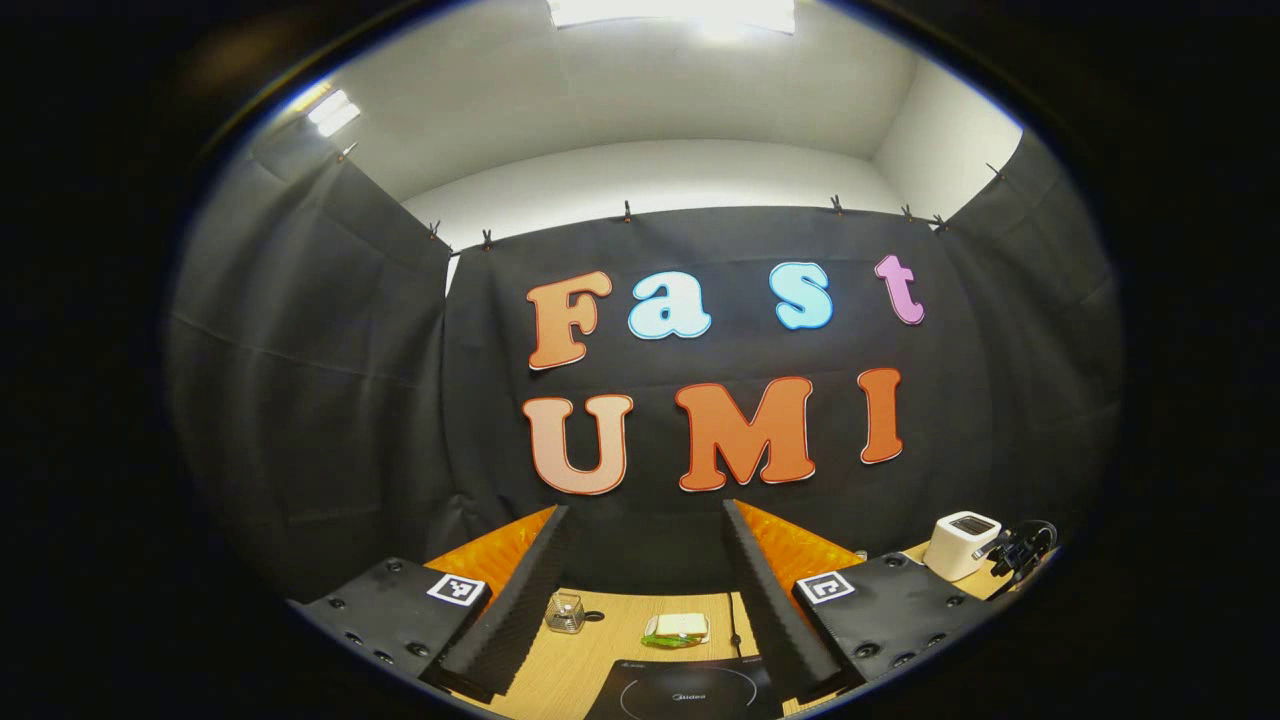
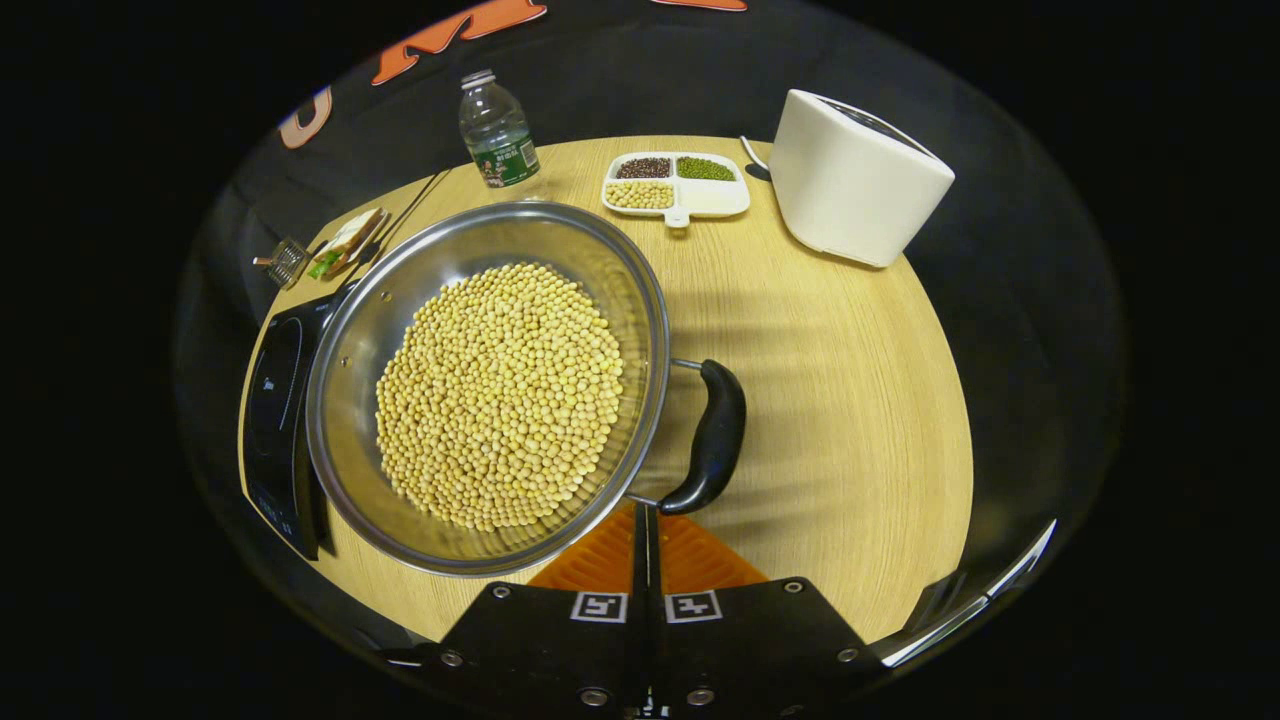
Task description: First push the handle of the pot to place it horizontally, then grasp the pot with both hands and set it on the induction cooktop.
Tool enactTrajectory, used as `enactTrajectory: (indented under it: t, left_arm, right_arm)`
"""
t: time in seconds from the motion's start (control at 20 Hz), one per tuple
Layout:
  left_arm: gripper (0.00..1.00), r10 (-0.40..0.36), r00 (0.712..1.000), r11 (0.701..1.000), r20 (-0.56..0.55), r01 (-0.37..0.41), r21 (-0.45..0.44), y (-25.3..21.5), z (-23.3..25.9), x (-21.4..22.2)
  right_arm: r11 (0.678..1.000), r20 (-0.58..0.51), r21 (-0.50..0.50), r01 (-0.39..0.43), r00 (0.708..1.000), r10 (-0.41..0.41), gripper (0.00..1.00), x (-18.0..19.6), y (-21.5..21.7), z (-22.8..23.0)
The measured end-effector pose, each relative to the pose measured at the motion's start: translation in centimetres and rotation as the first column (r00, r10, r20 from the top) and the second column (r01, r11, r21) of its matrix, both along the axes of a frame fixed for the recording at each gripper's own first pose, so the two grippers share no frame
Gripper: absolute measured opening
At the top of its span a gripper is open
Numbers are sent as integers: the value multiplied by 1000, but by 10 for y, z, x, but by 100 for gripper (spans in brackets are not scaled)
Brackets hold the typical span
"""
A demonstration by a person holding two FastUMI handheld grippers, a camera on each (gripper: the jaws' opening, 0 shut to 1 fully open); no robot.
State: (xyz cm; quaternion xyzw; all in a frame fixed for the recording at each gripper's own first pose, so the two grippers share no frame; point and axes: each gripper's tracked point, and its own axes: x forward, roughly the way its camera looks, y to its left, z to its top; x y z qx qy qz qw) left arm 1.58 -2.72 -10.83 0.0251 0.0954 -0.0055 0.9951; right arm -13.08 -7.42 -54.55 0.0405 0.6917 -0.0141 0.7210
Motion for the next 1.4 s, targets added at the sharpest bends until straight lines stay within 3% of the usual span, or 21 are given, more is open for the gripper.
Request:
enactTrajectory:
  t: [1.0,1.25,1.4]
  left_arm:
    - [98,-64,985,998,-163,58,-40,-37,-69,19]
    - [96,-95,967,994,-237,81,-69,-58,-97,21]
    - [98,-140,940,987,-310,110,-114,-85,-124,22]
  right_arm:
    - [987,88,25,158,983,-159,0,57,-32,-12]
    - [982,143,53,183,972,-189,0,76,-45,17]
    - [985,179,68,159,969,-169,2,84,-45,36]
